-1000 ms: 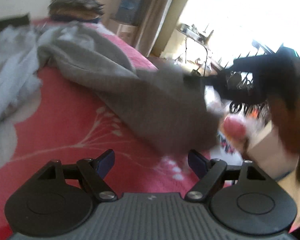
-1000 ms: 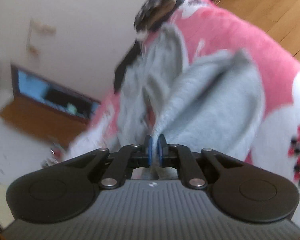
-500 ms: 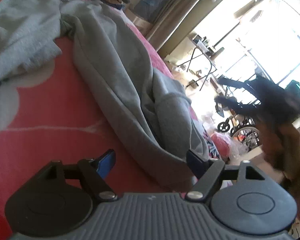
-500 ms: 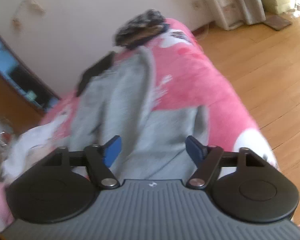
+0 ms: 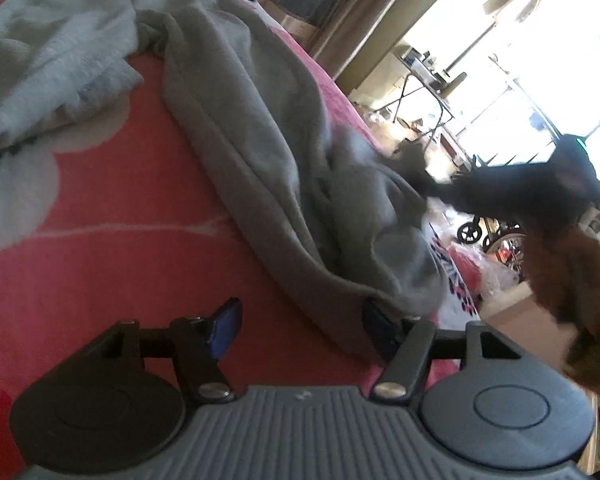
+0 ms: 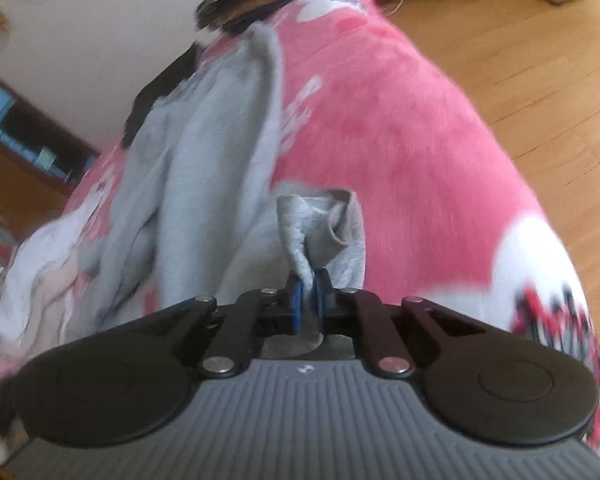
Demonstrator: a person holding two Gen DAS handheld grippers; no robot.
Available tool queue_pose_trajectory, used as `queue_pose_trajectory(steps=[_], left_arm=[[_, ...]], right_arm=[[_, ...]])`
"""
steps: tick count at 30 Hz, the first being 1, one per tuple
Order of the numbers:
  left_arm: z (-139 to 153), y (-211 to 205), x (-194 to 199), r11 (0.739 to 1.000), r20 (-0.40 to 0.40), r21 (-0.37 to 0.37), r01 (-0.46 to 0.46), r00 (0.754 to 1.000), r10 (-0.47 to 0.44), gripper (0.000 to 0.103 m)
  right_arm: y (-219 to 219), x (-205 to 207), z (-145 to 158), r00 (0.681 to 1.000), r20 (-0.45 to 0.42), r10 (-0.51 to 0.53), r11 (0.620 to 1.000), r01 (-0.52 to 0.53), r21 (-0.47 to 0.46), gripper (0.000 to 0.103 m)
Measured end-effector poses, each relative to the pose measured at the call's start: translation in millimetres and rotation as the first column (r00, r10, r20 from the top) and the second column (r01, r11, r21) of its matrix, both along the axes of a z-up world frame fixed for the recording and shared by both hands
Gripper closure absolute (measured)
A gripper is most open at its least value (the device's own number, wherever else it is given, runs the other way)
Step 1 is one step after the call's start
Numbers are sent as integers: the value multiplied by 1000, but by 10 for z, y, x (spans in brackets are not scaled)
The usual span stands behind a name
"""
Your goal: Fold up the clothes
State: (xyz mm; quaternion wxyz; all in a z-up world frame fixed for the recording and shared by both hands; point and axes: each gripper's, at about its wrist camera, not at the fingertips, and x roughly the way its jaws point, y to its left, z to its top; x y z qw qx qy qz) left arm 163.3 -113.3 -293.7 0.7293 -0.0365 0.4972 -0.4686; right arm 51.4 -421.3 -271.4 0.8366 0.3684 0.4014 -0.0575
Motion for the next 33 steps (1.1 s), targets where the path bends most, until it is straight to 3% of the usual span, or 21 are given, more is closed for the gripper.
queue_pose_trajectory(steps=[5,9,12,14,16,17,19,20,22,24,26,29,33], left_arm=[[-16,42,125,998,-46,-48,-39,998,36,37],[-68,0,96,999,-47,-32,-25,999,23,37],[-102,-86,61,1000,-36,1,-5,999,5,38],[-119,-155,18,999,-18,32,8,1000,-8,39],[-104,-200,-10,999,5,50,15,1000,-15,39],[-97,-217,-33,998,12,57,17,1000,-18,39],[-96,-221,-62,998,11,64,19,1000,-20,39],[-100,-237,-71,997,10,70,23,1000,-23,39],[-110,-269,-107,996,12,80,32,999,-33,39],[-105,-329,-157,995,19,91,43,999,-45,39],[-99,-349,-233,994,25,98,54,998,-57,39],[-85,-368,-353,992,28,105,70,997,-74,39],[-93,-440,-465,989,17,111,95,995,-97,39]], right_arm=[[385,-736,13,993,-67,98,984,-86,155,98],[881,-1076,-158,953,-124,276,931,-233,282,97],[1237,-1173,-239,890,-200,409,898,-355,259,91],[1430,-1201,-267,823,-270,500,863,-450,228,75],[1521,-1265,-227,750,-324,576,817,-538,207,67],[1496,-1310,-172,731,-334,595,802,-563,197,60],[1370,-1395,-6,709,-340,618,781,-604,160,57],[1251,-1422,105,728,-330,602,792,-597,126,57],[950,-1430,324,810,-283,513,853,-517,67,57],[632,-1396,483,904,-192,381,923,-384,26,54],[399,-1262,515,969,-89,232,973,-232,14,44],[191,-845,351,995,1,95,994,-95,56,44],[153,-225,9,999,-11,50,997,-49,64,44]])
